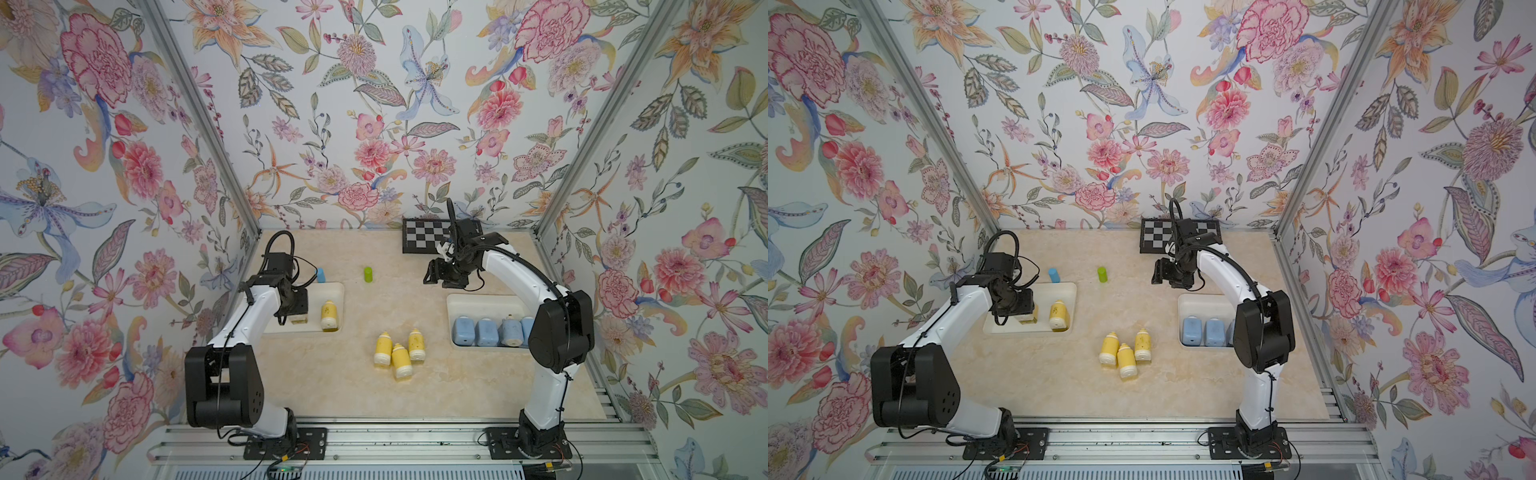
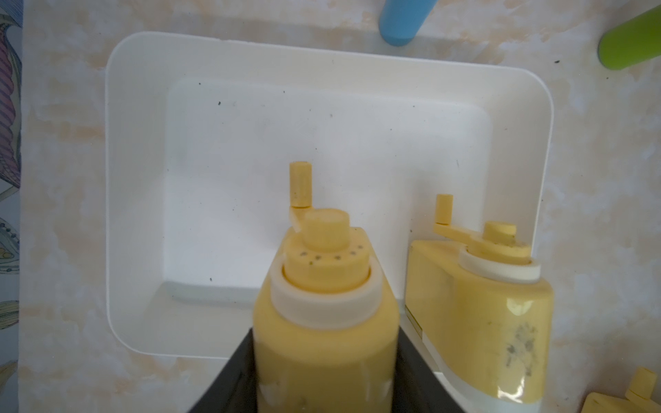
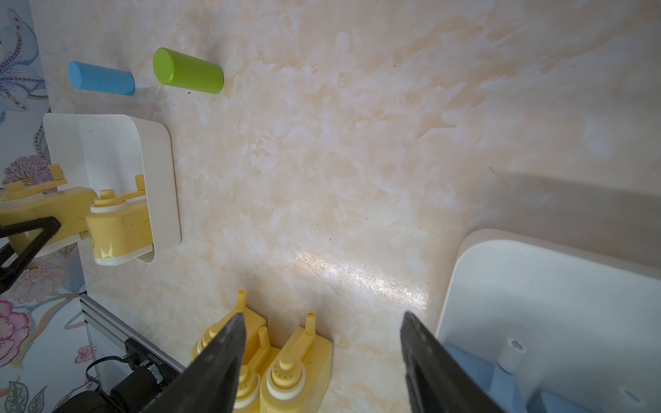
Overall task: Place the pencil sharpeners by color into the storage box
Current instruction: Place the pencil sharpener in the storage box.
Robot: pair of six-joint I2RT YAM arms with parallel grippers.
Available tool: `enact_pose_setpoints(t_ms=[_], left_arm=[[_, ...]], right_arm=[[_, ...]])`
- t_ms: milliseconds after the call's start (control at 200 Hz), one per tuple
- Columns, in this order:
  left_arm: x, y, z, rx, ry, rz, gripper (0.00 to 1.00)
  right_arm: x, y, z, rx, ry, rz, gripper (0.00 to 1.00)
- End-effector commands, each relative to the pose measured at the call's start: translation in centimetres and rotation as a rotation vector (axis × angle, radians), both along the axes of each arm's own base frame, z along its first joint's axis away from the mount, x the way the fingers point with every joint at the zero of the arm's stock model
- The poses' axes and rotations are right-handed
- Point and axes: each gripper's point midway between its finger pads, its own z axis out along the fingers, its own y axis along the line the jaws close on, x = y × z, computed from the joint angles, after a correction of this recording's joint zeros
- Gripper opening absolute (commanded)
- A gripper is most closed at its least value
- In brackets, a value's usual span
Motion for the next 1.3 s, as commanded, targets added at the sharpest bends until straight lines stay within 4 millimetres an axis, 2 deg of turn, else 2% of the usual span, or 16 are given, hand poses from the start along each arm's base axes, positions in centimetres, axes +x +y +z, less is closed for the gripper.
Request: enact_pose_setpoints(t_ms=[0,891,1236,1251,1296], left_arm=[[0.1,-0.6,0.4,-0.035,-0.035,0.003,0.45],[0.9,-4.0,-1.7,-0.054,0.012,-0.065,0.45],[0.6,-4.1,-2.1,-0.044,0.02,-0.059,0.45],[0.5,-4.0,-3.0,-0.041,0.047,-0.058,0.45],[0.6,-4.0,-3.2,-0.04,0.052,-0.058,0.45]], right_arm=[[-0.3,0.5,0.1,0.008,0.008,0.014,0.7],[-0.7,0.5,-0.5,0.0,0.021,0.022,0.7],[-0.8,0.3,-0.9,-0.008,0.026,0.023,0.69],[-0.8,0.3,-0.9,-0.008,0.026,0.022,0.7],[-0.8,0.2,-0.9,-0.01,0.027,0.021,0.69]])
